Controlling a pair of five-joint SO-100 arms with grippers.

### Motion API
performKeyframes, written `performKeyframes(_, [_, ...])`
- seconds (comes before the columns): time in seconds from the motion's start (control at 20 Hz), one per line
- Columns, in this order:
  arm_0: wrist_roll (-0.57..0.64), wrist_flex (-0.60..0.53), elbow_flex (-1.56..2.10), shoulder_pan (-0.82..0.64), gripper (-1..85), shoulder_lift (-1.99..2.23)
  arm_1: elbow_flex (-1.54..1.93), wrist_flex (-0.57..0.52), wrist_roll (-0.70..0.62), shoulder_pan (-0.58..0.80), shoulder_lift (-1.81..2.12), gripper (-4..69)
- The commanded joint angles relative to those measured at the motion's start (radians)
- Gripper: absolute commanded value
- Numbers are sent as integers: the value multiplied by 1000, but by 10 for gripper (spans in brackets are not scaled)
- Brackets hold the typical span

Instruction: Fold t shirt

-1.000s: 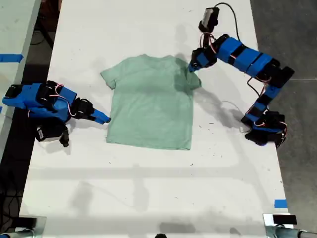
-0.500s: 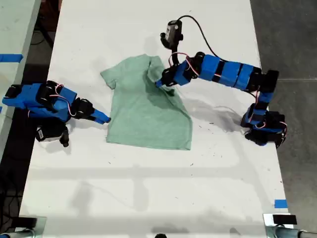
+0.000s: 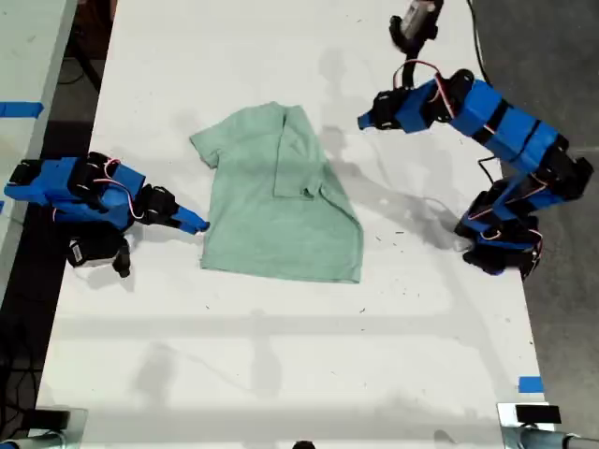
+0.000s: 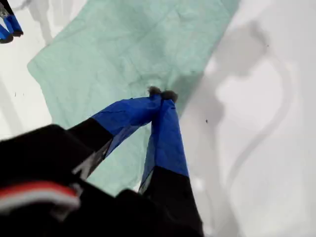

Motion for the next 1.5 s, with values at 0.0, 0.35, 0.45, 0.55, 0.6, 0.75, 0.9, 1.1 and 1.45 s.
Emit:
performKeyframes(0.0, [-2,0,-12,-9,115,5,330,14,84,-9,351,-25])
performKeyframes(0.35, [-2,0,-12,-9,115,5,1124,163,313,-192,1273,-25])
performKeyframes(0.45, [-2,0,-12,-9,115,5,1304,169,308,-230,1368,-25])
performKeyframes(0.55, [-2,0,-12,-9,115,5,1385,83,319,-258,1368,-25])
performKeyframes(0.6, [-2,0,-12,-9,115,5,1381,101,336,-253,1368,-25])
performKeyframes(0.75, [-2,0,-12,-9,115,5,1394,141,376,-233,1368,-25])
performKeyframes(0.9, [-2,0,-12,-9,115,5,1394,166,437,-258,1368,-25])
performKeyframes(1.1, [-2,0,-12,-9,115,5,1394,166,436,-258,1368,-25])
performKeyframes(1.45, [-2,0,-12,-9,115,5,1396,166,445,-259,1368,-25])
